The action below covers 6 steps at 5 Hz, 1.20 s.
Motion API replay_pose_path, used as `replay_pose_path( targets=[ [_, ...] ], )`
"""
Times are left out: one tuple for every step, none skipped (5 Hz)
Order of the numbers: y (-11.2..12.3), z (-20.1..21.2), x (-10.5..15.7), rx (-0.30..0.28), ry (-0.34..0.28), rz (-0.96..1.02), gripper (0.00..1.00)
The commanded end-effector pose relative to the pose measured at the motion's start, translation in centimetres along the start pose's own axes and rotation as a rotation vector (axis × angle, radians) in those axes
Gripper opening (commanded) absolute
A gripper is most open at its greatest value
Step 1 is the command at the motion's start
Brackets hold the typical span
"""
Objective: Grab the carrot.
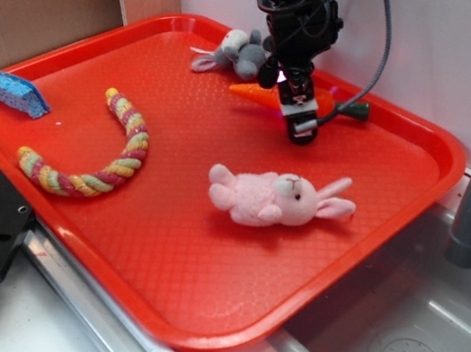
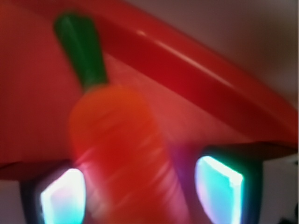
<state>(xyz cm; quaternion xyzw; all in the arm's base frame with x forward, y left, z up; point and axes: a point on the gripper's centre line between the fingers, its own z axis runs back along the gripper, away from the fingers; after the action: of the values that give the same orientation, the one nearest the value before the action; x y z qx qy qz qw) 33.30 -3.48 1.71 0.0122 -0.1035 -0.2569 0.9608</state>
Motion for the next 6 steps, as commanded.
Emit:
replay_pose_path(
  targets=[
    [-1.4,0.5,0.6,-0.008,-0.018,0.021,0.0],
    [-1.5,0.9,0.5,-0.018,-0.03,0.025,0.0],
    [-1.5,2.0,0.4,-0.017,-0.026,0.048,0.0],
    [-2.4,6.3,0.8,0.097,0.023,0.179,0.0],
    [-5.0,12.1,-0.8,0.028,0.067,0.447,0.0],
    [-4.5,17.7,-3.1,0.002,0.03,0.656,0.0]
  ],
)
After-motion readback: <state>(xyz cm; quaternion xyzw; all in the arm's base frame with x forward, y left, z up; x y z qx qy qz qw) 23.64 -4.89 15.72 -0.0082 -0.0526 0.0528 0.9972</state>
